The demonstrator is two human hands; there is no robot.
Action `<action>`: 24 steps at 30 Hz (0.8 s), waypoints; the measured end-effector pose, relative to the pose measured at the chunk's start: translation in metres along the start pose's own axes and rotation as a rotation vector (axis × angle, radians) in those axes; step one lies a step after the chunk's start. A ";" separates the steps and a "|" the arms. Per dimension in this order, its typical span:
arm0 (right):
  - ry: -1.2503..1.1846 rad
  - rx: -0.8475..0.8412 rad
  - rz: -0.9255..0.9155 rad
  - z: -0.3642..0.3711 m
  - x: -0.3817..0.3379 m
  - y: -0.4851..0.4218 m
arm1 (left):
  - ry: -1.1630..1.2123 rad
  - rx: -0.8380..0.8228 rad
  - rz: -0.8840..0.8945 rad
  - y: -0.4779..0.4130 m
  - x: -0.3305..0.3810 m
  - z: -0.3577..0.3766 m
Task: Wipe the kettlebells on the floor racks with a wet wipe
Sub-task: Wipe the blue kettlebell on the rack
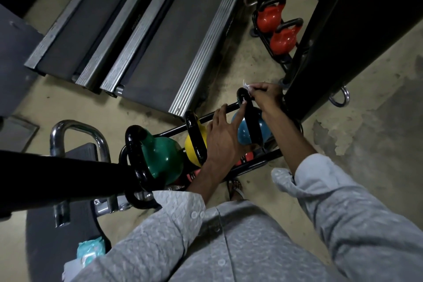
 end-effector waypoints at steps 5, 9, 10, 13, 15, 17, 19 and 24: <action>0.144 0.015 -0.065 0.002 -0.004 -0.004 | 0.015 -0.026 -0.008 0.000 0.000 0.001; 0.288 -0.064 -0.244 0.003 -0.018 -0.010 | 0.009 -0.022 -0.006 0.000 0.000 -0.001; 0.358 -0.101 -0.321 0.005 -0.024 -0.008 | 0.007 -0.016 -0.006 0.000 0.000 -0.001; 0.536 -0.233 -0.488 0.011 -0.042 -0.004 | 0.009 0.004 -0.002 0.000 0.000 -0.002; 0.618 -0.308 -0.528 0.017 -0.051 -0.006 | 0.014 -0.010 -0.004 0.001 0.000 0.000; 0.724 -0.378 -0.520 0.026 -0.056 -0.011 | 0.020 -0.031 -0.011 0.001 0.000 0.000; 0.896 -0.478 -0.488 0.039 -0.062 -0.015 | 0.024 -0.049 -0.010 0.001 0.001 0.001; 1.409 -0.722 -0.447 0.081 -0.076 -0.008 | 0.074 -0.012 -0.010 0.003 -0.001 0.000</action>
Point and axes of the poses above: each hand's wrist, its own y-axis away from the middle knuckle, its own z-axis out of the palm, x = y × z, the point moved 6 cm from there along -y, towards the middle knuckle, and after that the axes turned 1 degree about -z, right-handed, at the moved point
